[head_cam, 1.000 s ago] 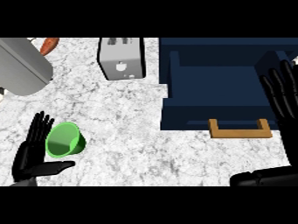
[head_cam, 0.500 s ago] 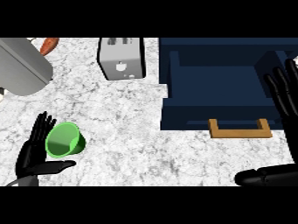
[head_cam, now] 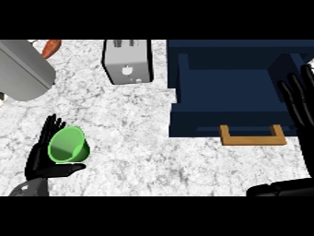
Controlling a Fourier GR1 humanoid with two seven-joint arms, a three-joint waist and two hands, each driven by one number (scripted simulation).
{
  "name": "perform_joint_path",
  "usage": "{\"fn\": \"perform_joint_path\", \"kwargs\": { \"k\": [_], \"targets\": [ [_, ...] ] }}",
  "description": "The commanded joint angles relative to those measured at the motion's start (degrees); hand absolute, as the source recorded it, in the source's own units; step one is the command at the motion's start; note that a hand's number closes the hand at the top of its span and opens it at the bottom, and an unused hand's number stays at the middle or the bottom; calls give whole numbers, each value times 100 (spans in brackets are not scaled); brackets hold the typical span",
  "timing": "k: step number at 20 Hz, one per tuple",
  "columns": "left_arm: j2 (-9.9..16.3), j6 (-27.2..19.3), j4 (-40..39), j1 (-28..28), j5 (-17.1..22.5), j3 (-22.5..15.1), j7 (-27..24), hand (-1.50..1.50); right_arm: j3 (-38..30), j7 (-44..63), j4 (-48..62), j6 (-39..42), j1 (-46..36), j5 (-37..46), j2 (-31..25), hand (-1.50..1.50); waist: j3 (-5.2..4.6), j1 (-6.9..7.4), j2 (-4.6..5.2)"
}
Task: Pick up the cup, place it into the drawer and close the drawer
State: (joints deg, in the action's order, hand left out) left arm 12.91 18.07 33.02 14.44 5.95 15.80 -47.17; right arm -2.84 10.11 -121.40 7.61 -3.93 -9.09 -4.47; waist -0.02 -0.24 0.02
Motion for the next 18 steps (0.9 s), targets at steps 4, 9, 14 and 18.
{"fn": "perform_joint_path", "kwargs": {
  "k": [4,9,14,18],
  "targets": [
    [-11,287,-1009,468,31,47,-570,-150,-168,376,174,-105,-571,-139,-144,-150,-5,-14,11],
    [13,1110,-1003,361,176,-26,-625,-150,-82,125,403,-89,-582,14,-73,-150,-9,-14,19],
    [-123,1313,-956,357,214,-106,-832,150,-23,144,-1,63,-44,-62,-99,-150,-8,-49,9],
    [-61,1549,-1114,416,152,-193,-1063,150,-138,159,495,-55,-658,-52,-120,-150,-14,-30,35]
  ]
}}
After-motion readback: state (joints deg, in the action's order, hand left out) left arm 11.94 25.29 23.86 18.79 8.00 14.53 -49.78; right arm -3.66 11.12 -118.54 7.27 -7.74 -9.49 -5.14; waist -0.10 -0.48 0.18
